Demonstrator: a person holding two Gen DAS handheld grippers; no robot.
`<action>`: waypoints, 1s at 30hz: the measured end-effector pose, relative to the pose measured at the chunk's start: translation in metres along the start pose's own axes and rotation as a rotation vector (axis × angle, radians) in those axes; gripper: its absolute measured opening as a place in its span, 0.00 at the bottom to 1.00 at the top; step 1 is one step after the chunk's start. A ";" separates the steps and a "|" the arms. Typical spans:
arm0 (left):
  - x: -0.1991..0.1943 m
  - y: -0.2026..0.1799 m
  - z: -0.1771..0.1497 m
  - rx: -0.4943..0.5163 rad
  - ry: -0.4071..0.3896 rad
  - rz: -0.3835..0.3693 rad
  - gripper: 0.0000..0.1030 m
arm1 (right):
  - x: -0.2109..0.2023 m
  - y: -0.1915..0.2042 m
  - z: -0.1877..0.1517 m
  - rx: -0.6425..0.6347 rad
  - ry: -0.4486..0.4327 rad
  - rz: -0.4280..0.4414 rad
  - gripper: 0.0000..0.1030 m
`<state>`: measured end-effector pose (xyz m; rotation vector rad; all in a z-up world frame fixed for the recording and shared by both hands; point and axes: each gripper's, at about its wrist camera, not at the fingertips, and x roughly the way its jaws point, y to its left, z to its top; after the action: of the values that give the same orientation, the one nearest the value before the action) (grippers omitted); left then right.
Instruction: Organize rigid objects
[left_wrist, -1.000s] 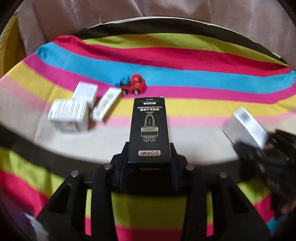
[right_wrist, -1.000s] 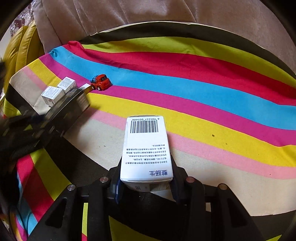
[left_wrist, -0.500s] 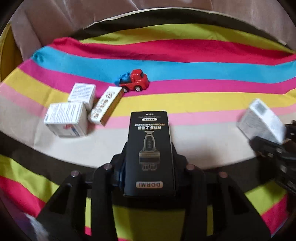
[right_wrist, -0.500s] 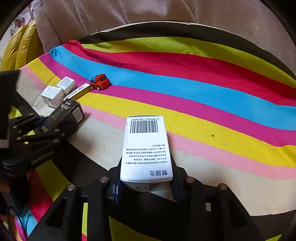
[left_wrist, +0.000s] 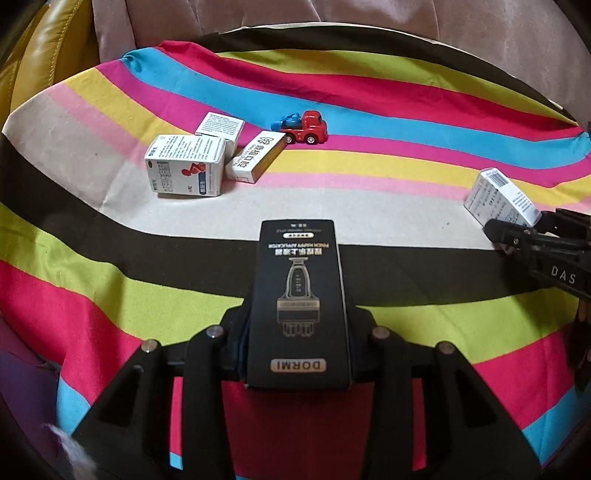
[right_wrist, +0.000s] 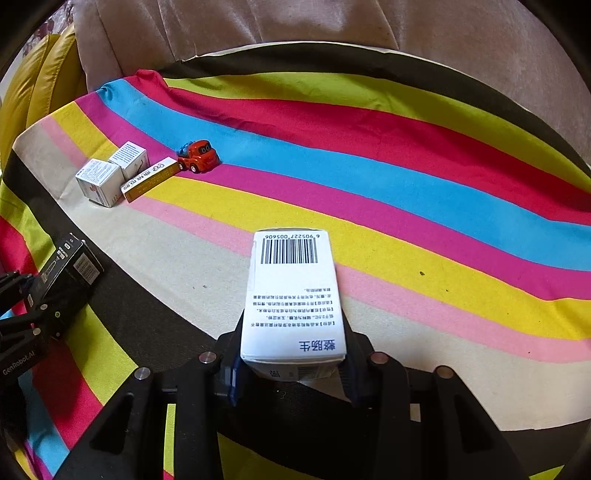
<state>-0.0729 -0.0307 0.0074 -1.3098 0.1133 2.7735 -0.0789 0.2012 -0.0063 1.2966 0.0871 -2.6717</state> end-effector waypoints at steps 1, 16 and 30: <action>0.003 0.000 0.001 -0.002 0.002 -0.005 0.42 | 0.000 0.000 0.000 0.000 0.000 -0.001 0.40; 0.007 0.006 0.003 -0.035 0.008 -0.045 0.42 | 0.001 -0.006 0.001 0.019 -0.002 -0.028 0.40; -0.030 0.004 -0.026 -0.053 0.005 -0.037 0.42 | -0.063 0.029 -0.050 0.152 0.073 -0.034 0.40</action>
<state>-0.0345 -0.0381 0.0142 -1.3160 0.0159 2.7610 0.0031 0.1869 0.0127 1.4500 -0.0870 -2.7044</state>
